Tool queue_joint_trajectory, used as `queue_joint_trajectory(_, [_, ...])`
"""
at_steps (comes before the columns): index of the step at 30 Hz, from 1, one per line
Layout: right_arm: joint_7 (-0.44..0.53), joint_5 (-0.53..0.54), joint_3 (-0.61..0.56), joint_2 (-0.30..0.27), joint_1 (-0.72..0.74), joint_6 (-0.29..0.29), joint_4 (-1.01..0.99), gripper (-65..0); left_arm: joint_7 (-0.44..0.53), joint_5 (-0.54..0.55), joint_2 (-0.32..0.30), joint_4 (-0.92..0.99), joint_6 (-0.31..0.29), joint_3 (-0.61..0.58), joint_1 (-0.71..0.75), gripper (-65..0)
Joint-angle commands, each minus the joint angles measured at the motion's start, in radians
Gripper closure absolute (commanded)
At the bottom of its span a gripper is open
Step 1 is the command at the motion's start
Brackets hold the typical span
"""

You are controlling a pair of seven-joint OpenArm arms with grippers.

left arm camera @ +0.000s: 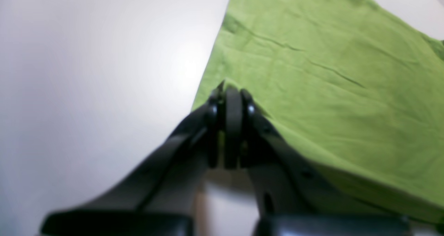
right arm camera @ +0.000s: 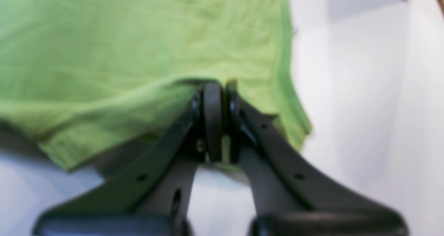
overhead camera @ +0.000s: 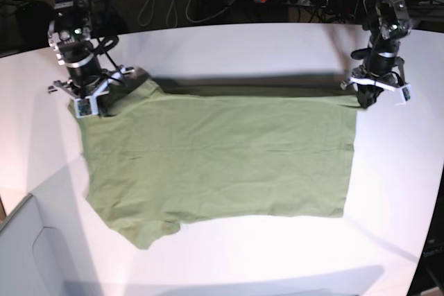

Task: Fold the T-shirt properly
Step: 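Pull the held shoulder edge toward the hem, folding it over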

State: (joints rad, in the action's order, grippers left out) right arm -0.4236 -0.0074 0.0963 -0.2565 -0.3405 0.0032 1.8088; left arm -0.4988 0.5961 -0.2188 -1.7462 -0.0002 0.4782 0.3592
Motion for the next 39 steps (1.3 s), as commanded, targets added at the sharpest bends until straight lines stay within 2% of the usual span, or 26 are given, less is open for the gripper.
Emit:
queue_joint_trajectory(1, [0.027,-0.004,0.004,-0.011,0.024,0.007,0.006,-0.1,0.024,0.005,-0.012,-0.001,-0.002,0.004,-0.019,0.0])
queue_joint_trajectory(23, [0.027,-0.004,-0.094,-0.011,0.260,0.007,-0.186,-0.1,0.024,0.003,-0.020,0.211,-0.002,-0.020,-0.165,0.0])
queue_joint_trajectory(39, [0.027,-0.004,-0.094,-0.010,0.277,0.017,-0.217,-0.1,0.024,0.003,-0.017,0.214,-0.002,-0.020,-0.205,0.0])
